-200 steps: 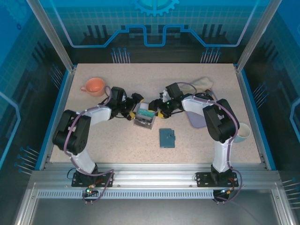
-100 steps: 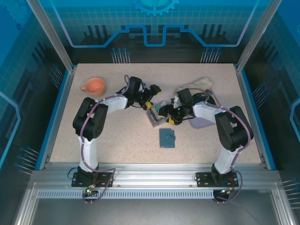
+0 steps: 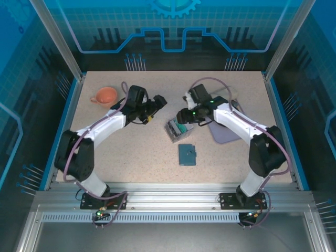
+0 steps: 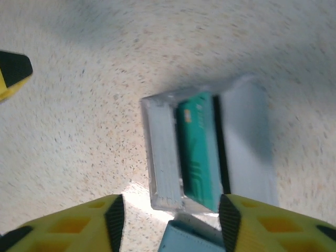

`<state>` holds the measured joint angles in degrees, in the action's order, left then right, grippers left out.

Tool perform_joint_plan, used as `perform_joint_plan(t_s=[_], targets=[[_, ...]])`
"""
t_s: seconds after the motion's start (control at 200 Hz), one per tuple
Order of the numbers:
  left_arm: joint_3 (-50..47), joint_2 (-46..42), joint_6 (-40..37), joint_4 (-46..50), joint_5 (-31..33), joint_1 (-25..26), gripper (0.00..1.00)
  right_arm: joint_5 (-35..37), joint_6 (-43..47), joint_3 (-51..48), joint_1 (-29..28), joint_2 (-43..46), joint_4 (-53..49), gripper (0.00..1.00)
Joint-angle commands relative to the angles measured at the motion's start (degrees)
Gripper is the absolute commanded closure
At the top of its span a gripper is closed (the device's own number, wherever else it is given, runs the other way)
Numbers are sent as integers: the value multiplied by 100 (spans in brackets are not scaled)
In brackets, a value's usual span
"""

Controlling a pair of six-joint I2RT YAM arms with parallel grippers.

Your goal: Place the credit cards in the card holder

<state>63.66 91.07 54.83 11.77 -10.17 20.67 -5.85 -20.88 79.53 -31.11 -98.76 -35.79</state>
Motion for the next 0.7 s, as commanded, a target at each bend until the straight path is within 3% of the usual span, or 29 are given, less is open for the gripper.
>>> perform_joint_plan(t_s=[0.0, 0.125, 0.3, 0.695], targets=[[-633, -447, -101, 286, 632, -28, 1, 603, 839, 428, -406, -485, -720, 54], [-1270, -966, 104, 197, 900, -28, 1, 1095, 1037, 941, -745, -969, -1009, 59], [-1986, -1623, 300, -58, 1254, -28, 1, 1943, 1145, 1419, -1050, -1514, -1274, 55], [-2218, -1828, 317, -113, 1266, -36, 1, 2433, 1250, 1969, -1298, -2212, -1534, 49]])
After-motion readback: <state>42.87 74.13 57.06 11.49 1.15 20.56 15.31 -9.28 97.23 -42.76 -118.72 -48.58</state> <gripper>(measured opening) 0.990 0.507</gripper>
